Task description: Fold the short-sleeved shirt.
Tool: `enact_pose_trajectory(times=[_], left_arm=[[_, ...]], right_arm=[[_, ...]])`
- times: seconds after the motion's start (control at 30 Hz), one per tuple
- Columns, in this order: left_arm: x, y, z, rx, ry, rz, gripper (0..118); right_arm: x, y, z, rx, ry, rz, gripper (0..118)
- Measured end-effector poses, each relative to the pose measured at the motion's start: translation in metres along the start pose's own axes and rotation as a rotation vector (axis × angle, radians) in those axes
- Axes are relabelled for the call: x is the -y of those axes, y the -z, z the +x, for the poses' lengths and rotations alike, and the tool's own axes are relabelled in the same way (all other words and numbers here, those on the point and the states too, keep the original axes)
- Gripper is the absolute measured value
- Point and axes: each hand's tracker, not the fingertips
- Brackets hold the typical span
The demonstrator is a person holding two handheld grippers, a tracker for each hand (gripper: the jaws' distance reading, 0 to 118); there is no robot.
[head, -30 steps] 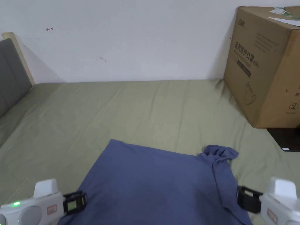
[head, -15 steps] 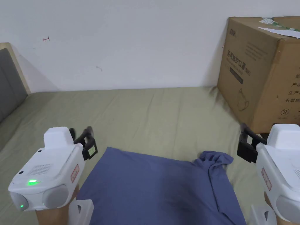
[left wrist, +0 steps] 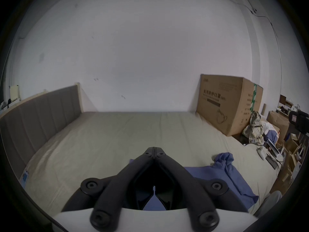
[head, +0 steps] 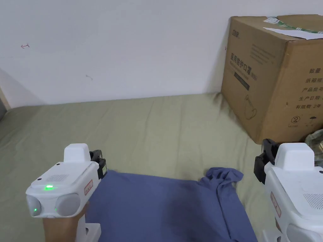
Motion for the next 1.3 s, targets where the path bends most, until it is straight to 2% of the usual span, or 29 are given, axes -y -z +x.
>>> enact_pose_trajectory(times=[0.03,0.07,0.17,0.2,0.3,0.33,0.4,0.43,0.47,0.5,0.6,0.63,0.7,0.73,0.8,0.83,0.87,0.93,0.97,1.0,1.03,1.07,1.1,1.13,1.17,1.23,1.3], left_arm=[[0.000,0.017,-0.003,0.013,-0.003,-0.029,0],[-0.001,0.036,-0.006,0.005,-0.002,-0.071,0],[0.003,0.096,-0.019,0.000,-0.014,-0.178,0],[0.005,0.115,-0.024,-0.016,-0.011,-0.200,0],[0.018,0.170,-0.038,-0.055,0.035,-0.276,3],[0.022,0.188,-0.043,-0.058,0.030,-0.323,11],[0.032,0.225,-0.055,-0.075,-0.002,-0.435,65],[0.038,0.241,-0.062,-0.086,-0.031,-0.497,87],[0.044,0.256,-0.067,-0.089,-0.054,-0.559,105],[0.050,0.267,-0.071,-0.103,-0.055,-0.584,106],[0.065,0.290,-0.077,-0.118,-0.027,-0.604,105],[0.070,0.298,-0.079,-0.124,-0.018,-0.628,101],[0.079,0.309,-0.081,-0.134,-0.006,-0.681,70],[0.084,0.314,-0.081,-0.128,0.001,-0.700,70],[0.093,0.319,-0.080,-0.076,-0.013,-0.734,60],[0.090,0.313,-0.077,-0.125,-0.002,-0.691,59],[0.088,0.312,-0.076,-0.114,-0.003,-0.691,48],[0.088,0.307,-0.071,-0.090,0.035,-0.667,14],[0.087,0.306,-0.069,-0.071,0.037,-0.665,2],[0.086,0.304,-0.066,-0.081,0.037,-0.667,1],[0.084,0.299,-0.065,-0.083,0.045,-0.655,1],[0.080,0.293,-0.065,-0.079,0.041,-0.616,1],[0.072,0.285,-0.062,-0.072,0.030,-0.583,1],[0.066,0.277,-0.063,-0.061,0.010,-0.554,1],[0.061,0.269,-0.064,-0.047,0.000,-0.528,1],[0.049,0.256,-0.063,-0.030,0.015,-0.518,1],[0.042,0.245,-0.062,-0.018,0.052,-0.503,1]], right_arm=[[0.002,0.006,0.001,0.002,0.001,-0.010,0],[0.006,0.015,0.006,0.095,0.011,-0.059,0],[0.016,0.038,0.006,0.103,-0.004,-0.088,0],[0.017,0.045,0.003,0.028,-0.008,-0.065,0],[0.029,0.068,0.004,0.030,-0.020,-0.098,0],[0.032,0.077,0.007,0.057,-0.043,-0.102,0],[0.040,0.092,0.007,0.062,-0.054,-0.128,0],[0.045,0.100,0.009,0.064,-0.057,-0.138,0],[0.049,0.107,0.010,0.066,-0.066,-0.152,0],[0.054,0.113,0.011,0.064,-0.072,-0.162,0],[0.067,0.132,0.014,0.060,-0.099,-0.207,0],[0.072,0.137,0.016,0.057,-0.103,-0.221,0],[0.080,0.145,0.017,0.057,-0.112,-0.248,0],[0.084,0.148,0.018,0.060,-0.113,-0.260,0],[0.092,0.152,0.022,0.058,-0.105,-0.294,0],[0.095,0.155,0.024,0.056,-0.097,-0.318,0],[0.099,0.158,0.026,0.053,-0.082,-0.345,0],[0.107,0.167,0.031,0.049,-0.022,-0.414,0],[0.112,0.175,0.034,0.043,0.011,-0.468,2],[0.119,0.185,0.036,0.029,0.045,-0.530,8],[0.125,0.192,0.038,0.025,0.063,-0.589,22],[0.133,0.201,0.039,0.006,0.085,-0.640,53],[0.141,0.211,0.039,-0.006,0.090,-0.696,78],[0.149,0.219,0.038,-0.022,0.109,-0.731,95],[0.158,0.229,0.037,-0.026,0.121,-0.766,101],[0.170,0.247,0.034,-0.019,0.124,-0.799,100],[0.182,0.265,0.029,-0.025,0.089,-0.842,100]])
